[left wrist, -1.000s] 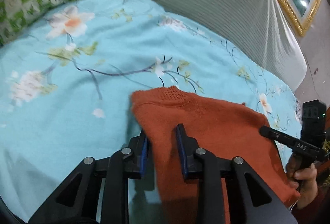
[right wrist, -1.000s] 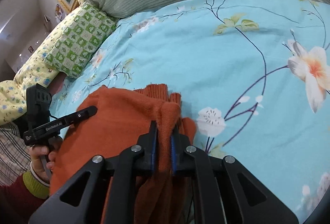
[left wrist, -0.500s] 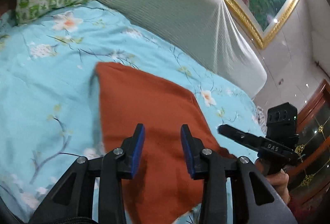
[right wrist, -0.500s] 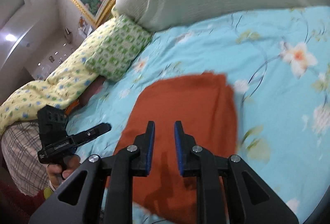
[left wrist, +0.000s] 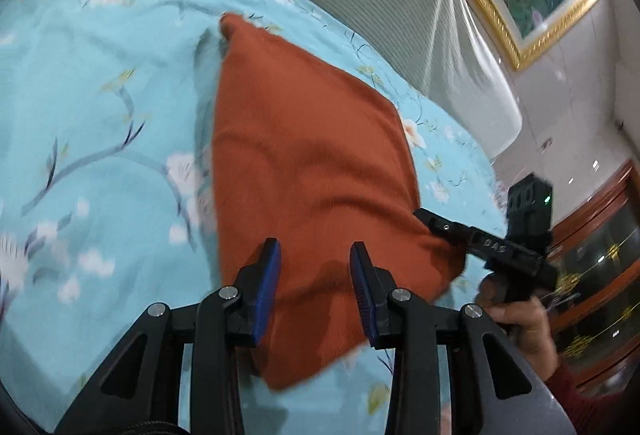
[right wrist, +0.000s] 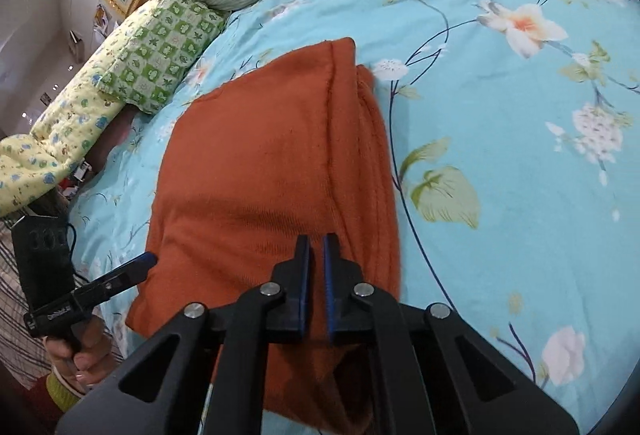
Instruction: Fold small clothes
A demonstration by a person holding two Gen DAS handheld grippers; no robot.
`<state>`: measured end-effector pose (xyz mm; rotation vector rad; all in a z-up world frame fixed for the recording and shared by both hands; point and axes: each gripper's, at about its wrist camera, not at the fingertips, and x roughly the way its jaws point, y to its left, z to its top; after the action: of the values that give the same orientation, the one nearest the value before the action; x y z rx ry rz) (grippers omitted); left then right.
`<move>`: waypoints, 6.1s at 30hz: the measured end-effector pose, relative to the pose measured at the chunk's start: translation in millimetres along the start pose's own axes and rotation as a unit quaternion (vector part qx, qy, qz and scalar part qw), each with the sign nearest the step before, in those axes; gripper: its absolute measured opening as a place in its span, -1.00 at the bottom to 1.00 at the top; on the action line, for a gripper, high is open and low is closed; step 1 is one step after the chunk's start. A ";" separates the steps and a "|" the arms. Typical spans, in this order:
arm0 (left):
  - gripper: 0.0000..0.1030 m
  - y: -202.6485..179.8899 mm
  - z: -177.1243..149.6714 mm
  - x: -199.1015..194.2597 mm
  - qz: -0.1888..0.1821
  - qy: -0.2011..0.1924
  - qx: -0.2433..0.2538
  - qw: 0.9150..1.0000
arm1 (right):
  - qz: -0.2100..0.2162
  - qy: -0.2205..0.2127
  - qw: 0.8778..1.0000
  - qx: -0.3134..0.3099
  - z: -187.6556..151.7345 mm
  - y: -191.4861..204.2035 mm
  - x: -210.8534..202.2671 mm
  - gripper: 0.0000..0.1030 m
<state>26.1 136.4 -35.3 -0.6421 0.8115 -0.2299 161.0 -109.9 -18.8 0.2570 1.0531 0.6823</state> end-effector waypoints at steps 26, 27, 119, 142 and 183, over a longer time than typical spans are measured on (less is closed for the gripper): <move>0.22 -5.4 -31.0 -25.0 0.106 0.010 -0.002 0.994 | -0.008 -0.031 0.999 0.004 -50.8 0.8 -43.7 -0.44; 0.22 -5.4 -30.9 -23.3 0.108 0.012 -0.001 0.994 | -0.003 -0.028 1.000 0.000 -51.6 1.4 -43.3 -0.58; 0.75 -78.1 -98.0 -80.4 0.272 -0.040 0.177 0.945 | -0.060 -0.061 0.989 -0.119 -148.7 71.2 -108.4 0.54; 0.76 -75.1 -32.1 -31.6 0.276 -0.013 0.155 0.948 | -0.067 -0.026 0.991 -0.117 -76.2 77.0 -56.1 0.56; 0.76 -63.4 -0.4 -3.1 0.297 0.031 0.155 0.941 | -0.076 0.054 0.988 -0.121 -40.4 78.4 -12.3 0.57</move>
<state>26.7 87.5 5.2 -0.0744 0.9694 0.1745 91.5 -62.2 9.8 -0.0716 1.0694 0.6849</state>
